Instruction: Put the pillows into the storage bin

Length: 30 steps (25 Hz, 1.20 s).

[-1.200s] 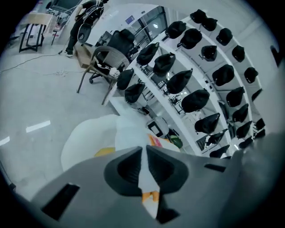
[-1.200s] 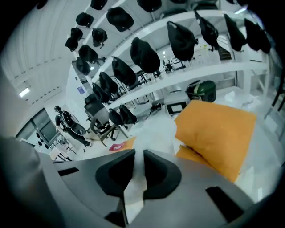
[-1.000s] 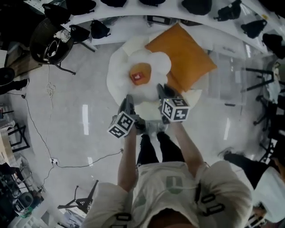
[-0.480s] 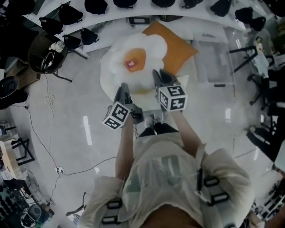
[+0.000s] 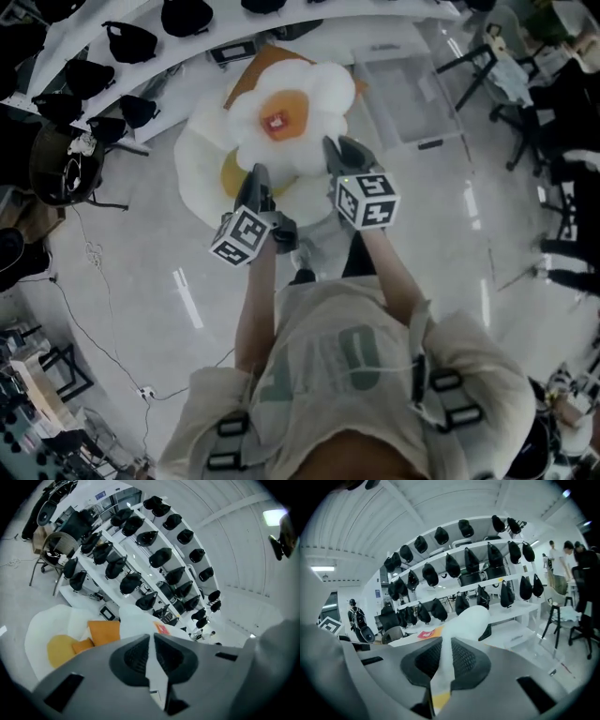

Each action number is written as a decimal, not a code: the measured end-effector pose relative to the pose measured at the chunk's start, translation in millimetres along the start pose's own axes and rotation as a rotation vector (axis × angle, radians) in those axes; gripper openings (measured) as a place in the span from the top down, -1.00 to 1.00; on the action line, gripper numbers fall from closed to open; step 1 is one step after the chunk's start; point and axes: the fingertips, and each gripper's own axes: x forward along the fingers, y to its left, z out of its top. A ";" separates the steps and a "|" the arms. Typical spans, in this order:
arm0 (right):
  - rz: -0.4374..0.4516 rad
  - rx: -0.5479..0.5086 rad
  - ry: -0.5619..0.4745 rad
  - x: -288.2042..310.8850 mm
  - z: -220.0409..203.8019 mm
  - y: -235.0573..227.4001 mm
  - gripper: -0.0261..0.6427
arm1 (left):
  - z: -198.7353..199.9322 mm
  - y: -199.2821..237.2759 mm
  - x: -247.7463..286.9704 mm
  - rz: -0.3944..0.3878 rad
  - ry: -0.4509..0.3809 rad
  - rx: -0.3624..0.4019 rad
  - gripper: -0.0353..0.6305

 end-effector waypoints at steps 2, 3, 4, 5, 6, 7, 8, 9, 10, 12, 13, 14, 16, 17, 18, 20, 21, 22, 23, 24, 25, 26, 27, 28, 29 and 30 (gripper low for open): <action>-0.049 0.024 -0.030 -10.8 12.7 -47.9 0.81 | -19.6 -31.0 34.3 -0.037 0.036 0.025 0.82; -0.074 0.036 -0.045 -15.4 20.0 -75.1 0.81 | -31.0 -48.2 54.7 -0.055 0.050 0.037 0.82; -0.097 0.045 -0.059 -20.0 27.4 -103.1 0.81 | -43.7 -65.7 75.9 -0.069 0.061 0.046 0.82; -0.119 0.047 -0.070 -25.2 34.4 -131.3 0.81 | -57.8 -83.1 96.9 -0.078 0.071 0.051 0.82; -0.138 0.043 -0.077 -31.5 40.7 -159.5 0.81 | -73.1 -100.8 116.7 -0.084 0.082 0.054 0.82; -0.156 0.040 -0.081 -38.7 46.4 -187.1 0.81 | -88.6 -118.5 134.9 -0.088 0.095 0.056 0.82; -0.173 0.039 -0.084 -45.5 52.3 -214.0 0.81 | -103.1 -136.6 152.7 -0.095 0.106 0.059 0.82; -0.187 0.038 -0.087 -50.9 59.2 -240.0 0.81 | -115.2 -155.0 170.7 -0.104 0.113 0.063 0.82; -0.197 0.035 -0.090 -54.8 66.8 -264.5 0.81 | -124.8 -173.2 188.8 -0.115 0.114 0.066 0.82; -0.212 0.031 -0.094 -62.7 78.8 -306.0 0.81 | -139.0 -208.5 218.5 -0.145 0.111 0.073 0.82; -0.222 0.033 -0.095 -69.1 82.2 -323.4 0.81 | -146.0 -225.7 229.0 -0.162 0.113 0.082 0.82; -0.233 0.038 -0.098 -76.3 85.4 -340.5 0.81 | -153.5 -242.4 238.6 -0.179 0.119 0.095 0.82; -0.262 0.060 -0.112 -89.6 93.7 -374.6 0.81 | -167.5 -273.7 258.5 -0.205 0.136 0.117 0.82; -0.279 0.075 -0.121 -95.2 97.6 -390.5 0.81 | -173.6 -288.4 268.5 -0.219 0.147 0.127 0.82; -0.297 0.089 -0.129 -100.0 101.0 -405.0 0.81 | -179.4 -301.5 278.6 -0.233 0.161 0.139 0.82; -0.333 0.115 -0.141 -107.2 106.5 -429.7 0.81 | -189.7 -321.1 298.3 -0.256 0.189 0.157 0.82; -0.348 0.126 -0.145 -109.8 108.5 -439.9 0.81 | -193.6 -329.3 307.2 -0.267 0.200 0.162 0.82; -0.360 0.136 -0.150 -112.7 109.5 -448.8 0.81 | -197.4 -337.0 314.5 -0.278 0.207 0.167 0.82; -0.370 0.145 -0.154 -116.3 109.4 -456.5 0.81 | -201.8 -343.8 320.2 -0.287 0.214 0.172 0.82; -0.381 0.153 -0.159 -120.4 108.4 -463.3 0.81 | -206.9 -349.6 325.0 -0.296 0.224 0.177 0.82; -0.393 0.159 -0.164 -123.8 107.2 -470.2 0.81 | -212.4 -354.6 330.2 -0.305 0.236 0.183 0.82; -0.406 0.165 -0.168 -125.8 106.3 -477.4 0.81 | -217.6 -358.8 336.6 -0.315 0.249 0.189 0.82; -0.418 0.169 -0.171 -125.8 106.1 -484.8 0.81 | -221.7 -362.3 344.1 -0.323 0.260 0.192 0.82; -0.429 0.173 -0.173 -124.3 106.5 -491.7 0.81 | -224.7 -364.9 351.9 -0.330 0.269 0.193 0.82; -0.437 0.177 -0.173 -122.2 106.8 -497.1 0.81 | -226.8 -366.5 358.5 -0.334 0.276 0.194 0.82; -0.444 0.182 -0.173 -120.6 106.3 -501.1 0.81 | -228.8 -367.4 363.4 -0.337 0.283 0.195 0.82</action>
